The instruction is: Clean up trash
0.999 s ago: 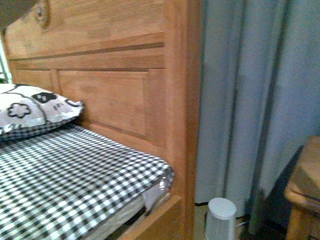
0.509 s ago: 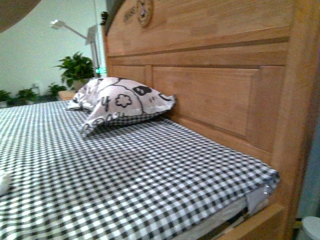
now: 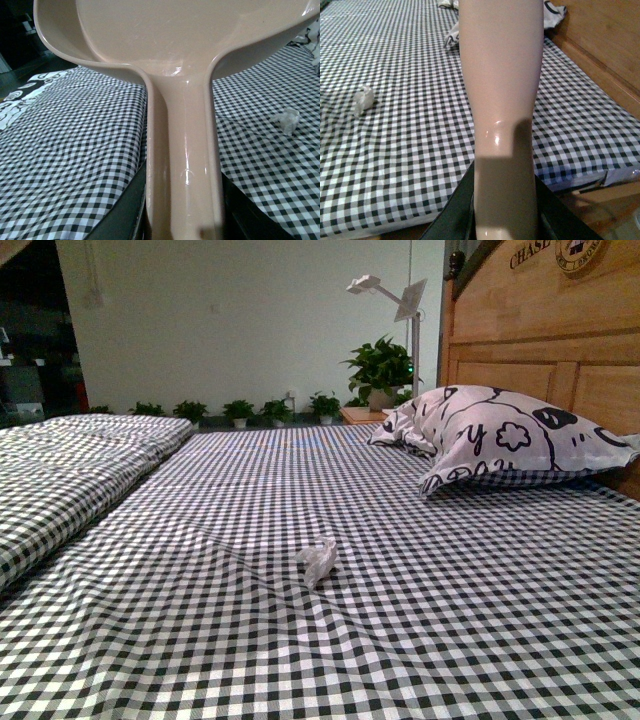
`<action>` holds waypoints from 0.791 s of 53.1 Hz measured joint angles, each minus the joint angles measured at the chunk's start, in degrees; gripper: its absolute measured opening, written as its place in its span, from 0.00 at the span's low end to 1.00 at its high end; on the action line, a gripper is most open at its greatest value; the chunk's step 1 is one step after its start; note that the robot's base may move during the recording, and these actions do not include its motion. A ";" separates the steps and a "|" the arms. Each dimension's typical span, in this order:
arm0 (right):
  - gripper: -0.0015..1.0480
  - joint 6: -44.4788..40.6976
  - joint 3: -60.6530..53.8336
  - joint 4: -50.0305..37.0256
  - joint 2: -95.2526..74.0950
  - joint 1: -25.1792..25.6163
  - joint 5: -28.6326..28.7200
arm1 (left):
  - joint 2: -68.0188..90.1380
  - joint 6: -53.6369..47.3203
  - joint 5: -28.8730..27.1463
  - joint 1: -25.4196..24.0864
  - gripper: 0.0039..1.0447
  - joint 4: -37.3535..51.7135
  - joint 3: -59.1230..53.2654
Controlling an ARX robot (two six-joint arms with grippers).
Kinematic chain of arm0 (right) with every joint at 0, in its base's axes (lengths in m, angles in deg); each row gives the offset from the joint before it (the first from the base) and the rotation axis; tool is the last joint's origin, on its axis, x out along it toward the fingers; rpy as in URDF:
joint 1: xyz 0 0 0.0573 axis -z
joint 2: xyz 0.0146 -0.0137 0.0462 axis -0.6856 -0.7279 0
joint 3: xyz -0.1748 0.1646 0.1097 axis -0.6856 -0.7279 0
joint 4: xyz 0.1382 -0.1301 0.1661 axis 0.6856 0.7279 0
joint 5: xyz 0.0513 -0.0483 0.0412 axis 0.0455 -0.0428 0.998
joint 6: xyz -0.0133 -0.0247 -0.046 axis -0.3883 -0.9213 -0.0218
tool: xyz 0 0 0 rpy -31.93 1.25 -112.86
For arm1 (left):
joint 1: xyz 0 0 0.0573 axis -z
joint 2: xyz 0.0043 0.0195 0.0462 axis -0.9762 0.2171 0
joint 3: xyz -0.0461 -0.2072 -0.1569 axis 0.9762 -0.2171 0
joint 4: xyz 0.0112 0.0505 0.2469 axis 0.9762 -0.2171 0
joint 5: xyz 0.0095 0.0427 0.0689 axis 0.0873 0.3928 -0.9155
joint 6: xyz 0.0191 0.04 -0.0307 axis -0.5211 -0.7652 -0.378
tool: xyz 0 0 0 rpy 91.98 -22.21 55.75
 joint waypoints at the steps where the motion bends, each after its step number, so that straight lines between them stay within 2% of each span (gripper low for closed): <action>1: 0.19 0.00 0.00 0.00 -0.02 0.04 -0.24 | 0.02 0.00 0.13 0.00 0.26 0.00 0.00; 11: 0.19 0.02 0.00 0.00 0.48 0.20 -0.70 | 0.59 0.13 1.62 0.07 0.26 -0.39 0.07; 13: 0.19 0.02 0.02 0.00 0.70 0.20 -0.70 | 1.51 2.58 3.26 -0.31 0.26 -4.98 1.66; 17: 0.19 0.00 0.02 0.00 0.68 0.17 -0.59 | 5.05 8.68 8.33 -1.42 0.26 -19.69 7.67; 19: 0.19 0.00 0.02 0.00 0.55 0.17 -0.46 | 6.75 10.29 10.10 -1.97 0.25 -24.37 8.61; 21: 0.19 0.00 0.02 0.00 0.52 0.17 -0.57 | 7.56 10.36 11.32 -2.62 0.25 -25.22 8.57; 30: 0.19 0.00 0.02 0.00 0.55 0.20 -0.63 | 12.35 6.84 20.22 -9.18 0.25 -21.75 8.57; 32: 0.19 0.00 0.02 0.00 0.55 0.20 -0.61 | 14.60 4.15 22.99 -11.74 0.25 -19.41 8.57; 42: 0.19 0.00 0.02 0.00 0.52 0.20 -0.61 | 27.65 -9.79 28.92 -20.20 0.25 -10.14 9.20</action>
